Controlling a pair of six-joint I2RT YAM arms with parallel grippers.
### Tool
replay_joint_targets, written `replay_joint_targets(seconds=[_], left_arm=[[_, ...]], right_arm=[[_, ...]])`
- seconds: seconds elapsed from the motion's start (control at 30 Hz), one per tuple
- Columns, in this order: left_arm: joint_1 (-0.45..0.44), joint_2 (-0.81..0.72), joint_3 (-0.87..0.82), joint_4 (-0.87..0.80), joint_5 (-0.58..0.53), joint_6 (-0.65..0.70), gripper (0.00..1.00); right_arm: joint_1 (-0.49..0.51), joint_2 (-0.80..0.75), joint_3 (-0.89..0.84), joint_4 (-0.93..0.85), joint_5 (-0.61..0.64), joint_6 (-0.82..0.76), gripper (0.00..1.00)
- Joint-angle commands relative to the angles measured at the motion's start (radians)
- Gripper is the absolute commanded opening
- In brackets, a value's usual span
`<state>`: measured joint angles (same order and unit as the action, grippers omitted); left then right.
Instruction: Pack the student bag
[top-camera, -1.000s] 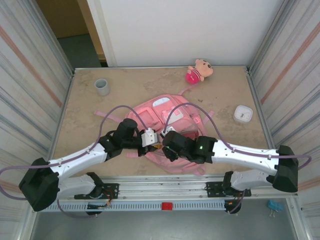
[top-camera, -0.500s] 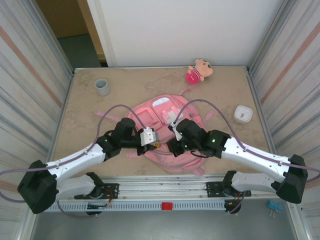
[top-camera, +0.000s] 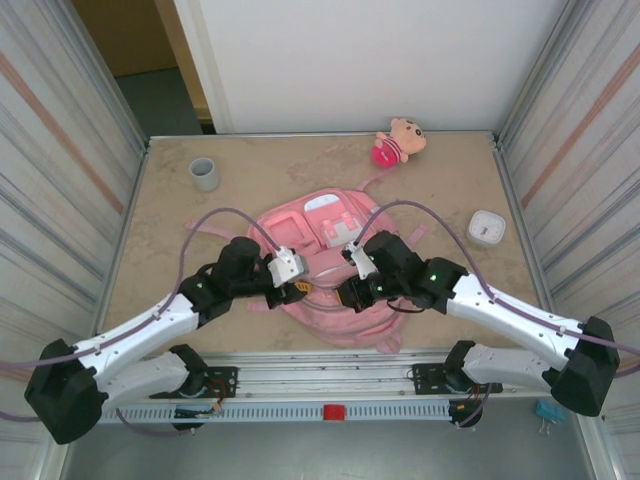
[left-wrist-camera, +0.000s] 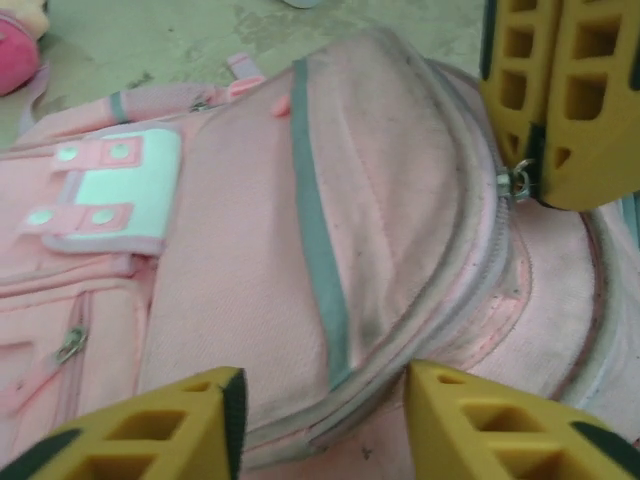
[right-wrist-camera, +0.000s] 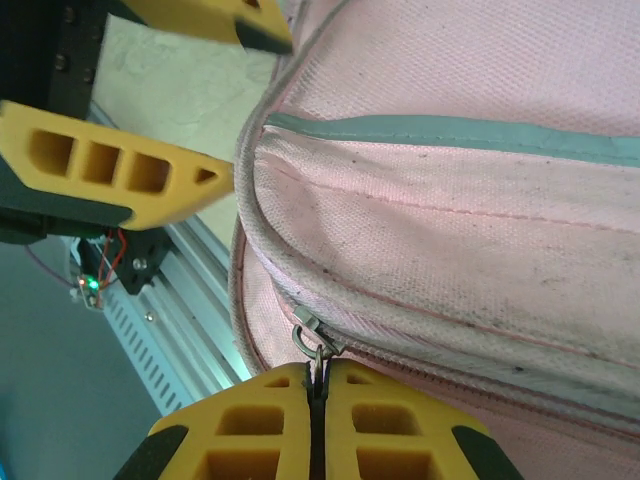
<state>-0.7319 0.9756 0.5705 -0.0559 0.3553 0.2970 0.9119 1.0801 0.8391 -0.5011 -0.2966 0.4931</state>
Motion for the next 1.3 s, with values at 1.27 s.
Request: replay_joint_targets(seconds=[1.27], left_arm=[[0.312,0.178,0.106,-0.088,-0.305,-1.145,0.44]], right_arm=[[0.218,0.400,0.189,0.350,0.226,0.237,0.00]])
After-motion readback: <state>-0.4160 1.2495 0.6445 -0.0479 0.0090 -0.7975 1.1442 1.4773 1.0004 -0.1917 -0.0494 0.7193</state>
